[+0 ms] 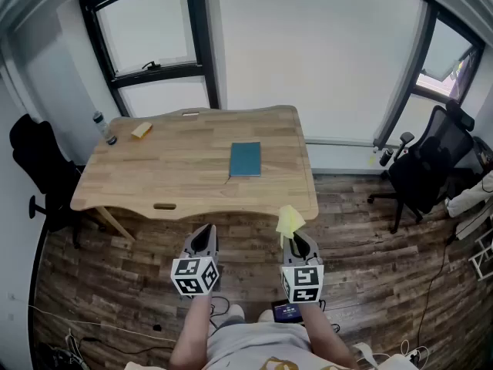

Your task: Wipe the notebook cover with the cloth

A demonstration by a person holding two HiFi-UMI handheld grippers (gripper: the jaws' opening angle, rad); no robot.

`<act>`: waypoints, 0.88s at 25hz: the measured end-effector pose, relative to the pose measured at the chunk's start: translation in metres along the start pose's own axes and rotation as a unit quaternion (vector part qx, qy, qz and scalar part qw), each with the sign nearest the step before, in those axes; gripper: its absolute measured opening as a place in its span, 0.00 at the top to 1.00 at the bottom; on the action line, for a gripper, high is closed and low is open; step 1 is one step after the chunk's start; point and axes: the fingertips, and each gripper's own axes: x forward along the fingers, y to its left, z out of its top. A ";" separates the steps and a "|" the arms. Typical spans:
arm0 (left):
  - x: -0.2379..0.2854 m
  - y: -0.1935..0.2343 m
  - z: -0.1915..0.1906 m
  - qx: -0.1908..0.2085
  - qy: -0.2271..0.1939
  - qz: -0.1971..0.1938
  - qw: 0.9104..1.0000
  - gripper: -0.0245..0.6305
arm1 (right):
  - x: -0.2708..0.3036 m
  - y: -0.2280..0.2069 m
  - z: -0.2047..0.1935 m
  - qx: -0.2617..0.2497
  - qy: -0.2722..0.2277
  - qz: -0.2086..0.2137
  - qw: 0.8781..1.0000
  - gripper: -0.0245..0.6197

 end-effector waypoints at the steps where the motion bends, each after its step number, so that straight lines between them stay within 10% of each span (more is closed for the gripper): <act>1: 0.001 -0.004 0.003 -0.014 -0.007 -0.009 1.000 0.94 | 0.000 -0.003 -0.001 0.007 -0.001 0.001 1.000 0.90; 22: 0.056 0.006 0.006 0.060 0.013 0.023 0.998 0.94 | 0.060 -0.040 0.000 0.041 -0.021 0.004 0.999 0.90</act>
